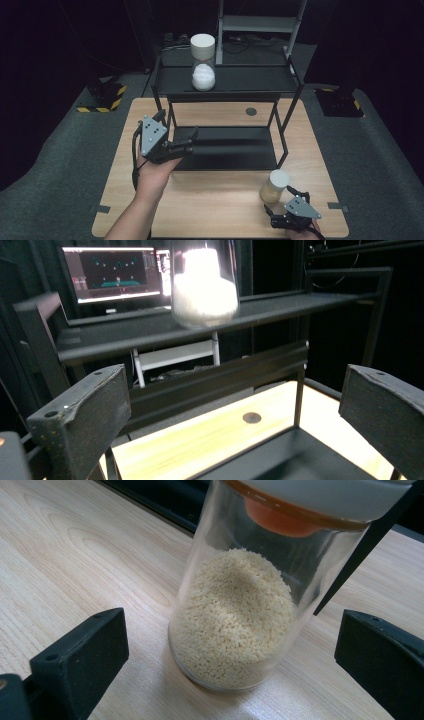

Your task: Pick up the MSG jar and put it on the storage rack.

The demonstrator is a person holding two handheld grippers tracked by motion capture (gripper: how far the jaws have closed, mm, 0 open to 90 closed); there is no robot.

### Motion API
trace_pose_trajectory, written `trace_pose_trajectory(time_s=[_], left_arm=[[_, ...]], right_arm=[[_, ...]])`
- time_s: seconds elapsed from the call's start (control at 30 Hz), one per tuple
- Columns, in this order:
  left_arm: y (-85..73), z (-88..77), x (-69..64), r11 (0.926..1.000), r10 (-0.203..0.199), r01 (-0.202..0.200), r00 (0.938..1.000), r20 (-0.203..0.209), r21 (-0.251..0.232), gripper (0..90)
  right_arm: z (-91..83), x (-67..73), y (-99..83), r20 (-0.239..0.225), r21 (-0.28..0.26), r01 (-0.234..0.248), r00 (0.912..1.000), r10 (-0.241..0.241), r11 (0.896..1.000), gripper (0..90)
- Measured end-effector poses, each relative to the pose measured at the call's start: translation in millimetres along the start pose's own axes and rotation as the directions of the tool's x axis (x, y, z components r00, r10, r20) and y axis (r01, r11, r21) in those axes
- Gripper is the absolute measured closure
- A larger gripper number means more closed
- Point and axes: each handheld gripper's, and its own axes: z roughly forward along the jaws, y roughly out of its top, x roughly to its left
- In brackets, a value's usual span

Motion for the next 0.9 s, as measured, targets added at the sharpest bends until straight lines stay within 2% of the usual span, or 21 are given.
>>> trace_pose_trajectory(time_s=[0.27,0.53,0.67,0.9], left_arm=[[-22.0,-1.9,-6.5,0.9994,0.009,-0.010,0.9998,0.020,0.032,0.4],[-55.9,-2.2,-16.3,0.9965,-0.002,-0.001,0.9993,0.038,0.083,0.4],[-72.4,-3.2,-21.1,0.9932,0.009,-0.014,0.9989,0.045,0.116,0.4],[-105.8,-5.2,-27.7,0.9815,-0.025,0.012,0.9977,0.063,0.191,0.4]], right_arm=[[0.1,0.8,0.4,0.002,0.002,0.004,1.0000,-0.004,1.000,0.0],[0.3,1.0,0.8,0.001,0.004,0.008,1.0000,-0.008,1.000,0.0],[0.3,1.2,0.8,0.001,0.004,0.010,1.0000,-0.010,1.000,0.0],[0.6,1.3,1.2,0.001,0.006,0.015,0.9999,-0.015,1.000,0.0]])
